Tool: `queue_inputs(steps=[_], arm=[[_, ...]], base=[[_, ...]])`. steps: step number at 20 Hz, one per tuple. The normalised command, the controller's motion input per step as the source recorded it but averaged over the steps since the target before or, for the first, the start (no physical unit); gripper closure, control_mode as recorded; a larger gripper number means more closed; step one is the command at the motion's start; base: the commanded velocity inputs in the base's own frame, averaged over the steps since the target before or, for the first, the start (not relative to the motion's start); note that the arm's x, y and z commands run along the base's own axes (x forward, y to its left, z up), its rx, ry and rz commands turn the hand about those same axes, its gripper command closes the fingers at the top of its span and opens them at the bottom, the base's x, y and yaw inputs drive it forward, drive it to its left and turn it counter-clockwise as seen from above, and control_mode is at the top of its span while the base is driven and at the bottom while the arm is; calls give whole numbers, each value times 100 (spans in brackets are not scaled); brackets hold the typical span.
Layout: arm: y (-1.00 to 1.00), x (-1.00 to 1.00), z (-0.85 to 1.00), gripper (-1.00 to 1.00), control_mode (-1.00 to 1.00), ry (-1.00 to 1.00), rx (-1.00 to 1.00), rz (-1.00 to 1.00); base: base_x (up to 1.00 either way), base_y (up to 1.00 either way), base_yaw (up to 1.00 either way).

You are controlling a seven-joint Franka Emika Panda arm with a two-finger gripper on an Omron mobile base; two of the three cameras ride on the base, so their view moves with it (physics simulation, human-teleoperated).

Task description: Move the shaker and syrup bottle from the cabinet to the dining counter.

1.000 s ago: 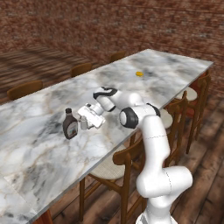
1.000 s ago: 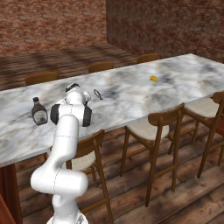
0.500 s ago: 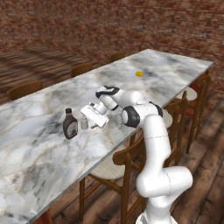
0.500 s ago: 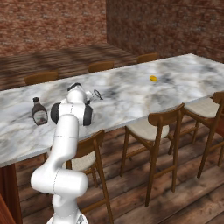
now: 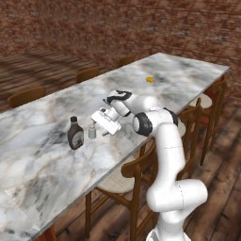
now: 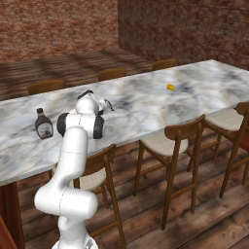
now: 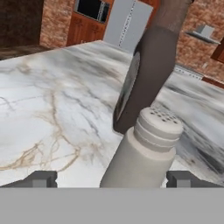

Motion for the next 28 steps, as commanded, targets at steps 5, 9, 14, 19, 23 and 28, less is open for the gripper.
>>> queue_inputs(steps=[5, 9, 14, 19, 23, 28], arm=[[-3, 1, 27, -100, -100, 0, 0, -7], [-1, 10, 20, -100, -100, 4, 0, -8], [-12, -1, 22, -100, -100, 4, 0, -10], [-11, -22, 29, -100, -100, 5, 0, -15], [-2, -33, 36, -100, -100, 4, -5, -22], [0, -44, 28, -100, -100, 2, -10, -27]], base=[[0, 0, 0], [0, 0, 0], [0, 0, 0], [0, 0, 0], [0, 0, 0], [0, 0, 0]])
